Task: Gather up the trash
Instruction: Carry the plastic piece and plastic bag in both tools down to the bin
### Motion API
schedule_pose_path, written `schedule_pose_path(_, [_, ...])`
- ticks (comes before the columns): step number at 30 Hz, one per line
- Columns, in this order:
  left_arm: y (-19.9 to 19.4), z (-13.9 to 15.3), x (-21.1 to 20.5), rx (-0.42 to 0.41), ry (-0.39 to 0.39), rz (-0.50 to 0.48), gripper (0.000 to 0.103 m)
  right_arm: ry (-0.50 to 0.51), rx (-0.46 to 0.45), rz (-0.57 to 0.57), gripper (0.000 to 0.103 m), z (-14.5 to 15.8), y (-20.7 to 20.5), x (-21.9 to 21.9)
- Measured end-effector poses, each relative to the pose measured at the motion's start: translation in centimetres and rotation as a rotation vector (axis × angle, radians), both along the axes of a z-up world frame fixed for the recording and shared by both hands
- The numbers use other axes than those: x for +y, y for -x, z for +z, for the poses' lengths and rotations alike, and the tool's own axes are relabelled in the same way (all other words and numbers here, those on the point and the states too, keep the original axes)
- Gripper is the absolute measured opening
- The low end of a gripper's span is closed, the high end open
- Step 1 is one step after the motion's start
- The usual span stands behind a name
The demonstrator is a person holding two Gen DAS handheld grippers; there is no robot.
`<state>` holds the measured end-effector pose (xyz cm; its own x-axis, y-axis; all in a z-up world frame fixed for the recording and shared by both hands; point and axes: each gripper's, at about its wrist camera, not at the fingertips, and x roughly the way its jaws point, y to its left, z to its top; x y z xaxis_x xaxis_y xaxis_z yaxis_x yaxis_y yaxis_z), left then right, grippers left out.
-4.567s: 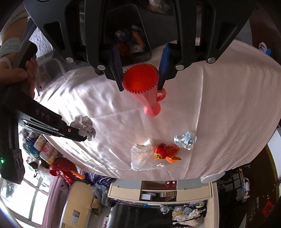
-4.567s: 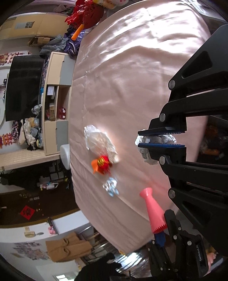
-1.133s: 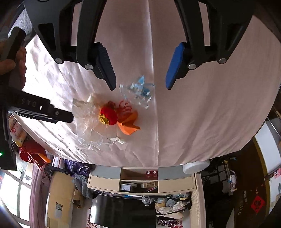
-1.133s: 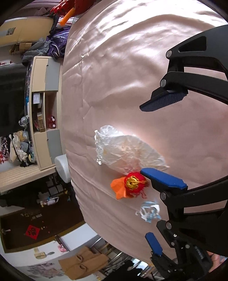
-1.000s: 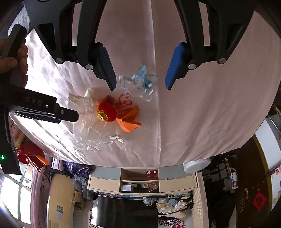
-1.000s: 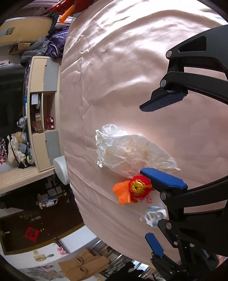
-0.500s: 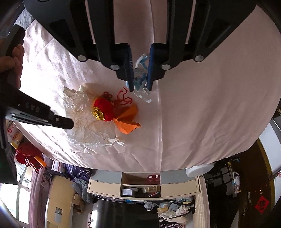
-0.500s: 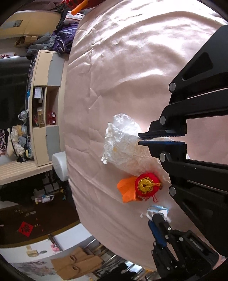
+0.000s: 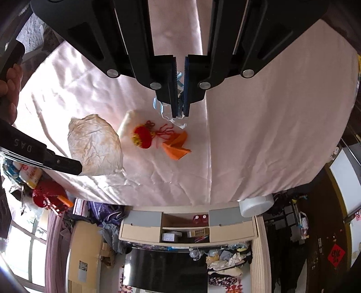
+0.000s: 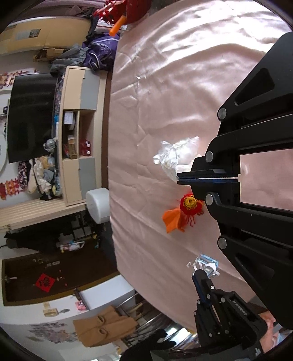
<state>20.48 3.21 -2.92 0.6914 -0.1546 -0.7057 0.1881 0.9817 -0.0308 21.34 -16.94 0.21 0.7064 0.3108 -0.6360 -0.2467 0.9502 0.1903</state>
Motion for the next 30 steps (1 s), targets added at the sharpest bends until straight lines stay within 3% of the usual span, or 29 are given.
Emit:
schedule_pose_path(8, [5.8, 3.0, -1.6, -0.026, 0.017, -0.04, 0.003, -0.016, -0.071, 0.008, 0.002, 3.0, 5.8, -2.6])
schedule_pose_path(16, [12.6, 3.8, -3.5, -0.03, 0.027, -0.072, 0.003, -0.015, -0.118, 0.022, 0.002, 4.1, 12.5, -5.2])
schedule_pose_path(22, [16.0, 3.0, -4.9, -0.006, 0.055, -0.097, 0.003, -0.016, -0.111, 0.03, 0.002, 2.9, 16.4, -6.8])
schedule_pose_path(30, [18.9, -0.8, -6.5, 0.075, 0.111, -0.105, 0.003, -0.029, -0.025, 0.035, 0.002, -1.5, 19.9, -8.0])
